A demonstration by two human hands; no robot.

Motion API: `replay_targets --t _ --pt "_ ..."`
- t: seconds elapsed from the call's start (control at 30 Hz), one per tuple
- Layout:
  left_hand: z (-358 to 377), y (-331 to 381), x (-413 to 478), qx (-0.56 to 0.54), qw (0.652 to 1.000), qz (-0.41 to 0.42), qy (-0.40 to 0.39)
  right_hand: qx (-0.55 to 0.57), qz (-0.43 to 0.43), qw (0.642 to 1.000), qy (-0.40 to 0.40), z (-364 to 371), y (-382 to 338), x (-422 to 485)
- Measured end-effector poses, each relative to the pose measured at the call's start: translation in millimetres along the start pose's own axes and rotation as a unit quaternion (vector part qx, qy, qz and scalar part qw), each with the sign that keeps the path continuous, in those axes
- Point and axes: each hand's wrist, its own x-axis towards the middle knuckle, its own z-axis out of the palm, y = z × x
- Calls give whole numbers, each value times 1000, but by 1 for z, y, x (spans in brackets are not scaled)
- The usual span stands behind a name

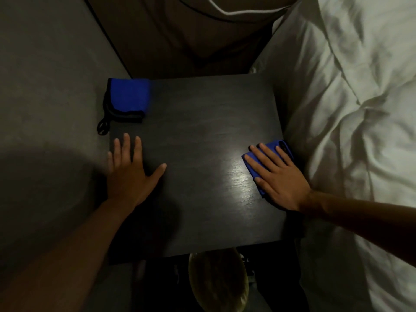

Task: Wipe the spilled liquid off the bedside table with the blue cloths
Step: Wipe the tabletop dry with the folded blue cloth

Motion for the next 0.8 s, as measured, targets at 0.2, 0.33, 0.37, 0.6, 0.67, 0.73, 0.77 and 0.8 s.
replay_targets --t 0.2,0.33,0.37,0.6,0.67,0.73,0.77,0.8 --pt "-4 -3 0 2 1000 9 -15 14 58 998 5 7 -15 -12" --pt "-3 -2 0 0 1000 11 -15 41 148 988 9 9 -44 -21" --pt "-2 -3 1 -3 1000 9 -15 50 176 983 13 10 -53 -21" --pt "4 -6 1 -37 999 2 11 98 359 927 56 17 -123 -9" --pt "3 -7 2 -44 999 6 19 106 380 917 62 18 -137 -5" --pt "2 -9 3 -42 999 10 18 110 391 912 64 17 -150 -1" --pt "2 -10 3 -39 999 12 15 111 395 910 66 16 -155 1" --pt "2 -11 3 -37 999 13 14 111 398 908 67 16 -161 3"
